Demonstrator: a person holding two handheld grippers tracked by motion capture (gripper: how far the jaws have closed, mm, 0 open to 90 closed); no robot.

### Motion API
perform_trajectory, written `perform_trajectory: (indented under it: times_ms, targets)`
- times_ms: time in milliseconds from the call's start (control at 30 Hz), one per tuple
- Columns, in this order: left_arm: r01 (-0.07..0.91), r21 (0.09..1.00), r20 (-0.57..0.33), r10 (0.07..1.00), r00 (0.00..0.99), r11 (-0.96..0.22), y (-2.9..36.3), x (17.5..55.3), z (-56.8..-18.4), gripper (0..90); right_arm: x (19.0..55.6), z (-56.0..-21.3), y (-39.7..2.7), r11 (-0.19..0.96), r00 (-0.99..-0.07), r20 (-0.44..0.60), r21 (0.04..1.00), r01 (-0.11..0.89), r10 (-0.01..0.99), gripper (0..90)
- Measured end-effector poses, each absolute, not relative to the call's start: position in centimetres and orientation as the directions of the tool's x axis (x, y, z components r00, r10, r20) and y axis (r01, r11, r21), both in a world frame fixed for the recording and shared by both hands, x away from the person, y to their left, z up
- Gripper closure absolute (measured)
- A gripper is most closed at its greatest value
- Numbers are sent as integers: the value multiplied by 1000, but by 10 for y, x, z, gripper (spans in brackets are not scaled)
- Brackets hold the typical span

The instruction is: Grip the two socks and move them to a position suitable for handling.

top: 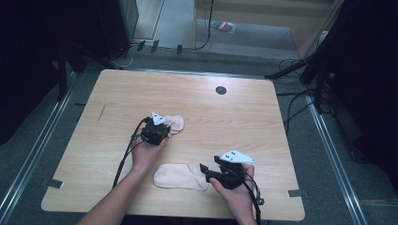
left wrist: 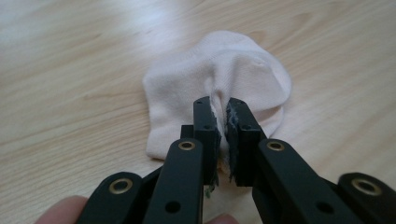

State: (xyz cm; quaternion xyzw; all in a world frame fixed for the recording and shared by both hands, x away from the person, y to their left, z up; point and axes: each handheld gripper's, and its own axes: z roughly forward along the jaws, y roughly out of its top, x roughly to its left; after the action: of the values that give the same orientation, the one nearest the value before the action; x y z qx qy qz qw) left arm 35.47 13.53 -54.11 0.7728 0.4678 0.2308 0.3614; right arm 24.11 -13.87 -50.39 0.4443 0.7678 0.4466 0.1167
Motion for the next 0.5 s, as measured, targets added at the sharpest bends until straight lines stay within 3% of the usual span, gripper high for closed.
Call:
perform_trajectory:
  times_ms: [267,500]
  targets:
    - [381,863,20,775,631,-333,145,312,-520,846,266,-489,-129,176,-576,218,817,550,788,452]
    - [300,884,60,723,688,-358,142,289,-517,846,293,-489,-119,107,-563,302,808,579,769,519]
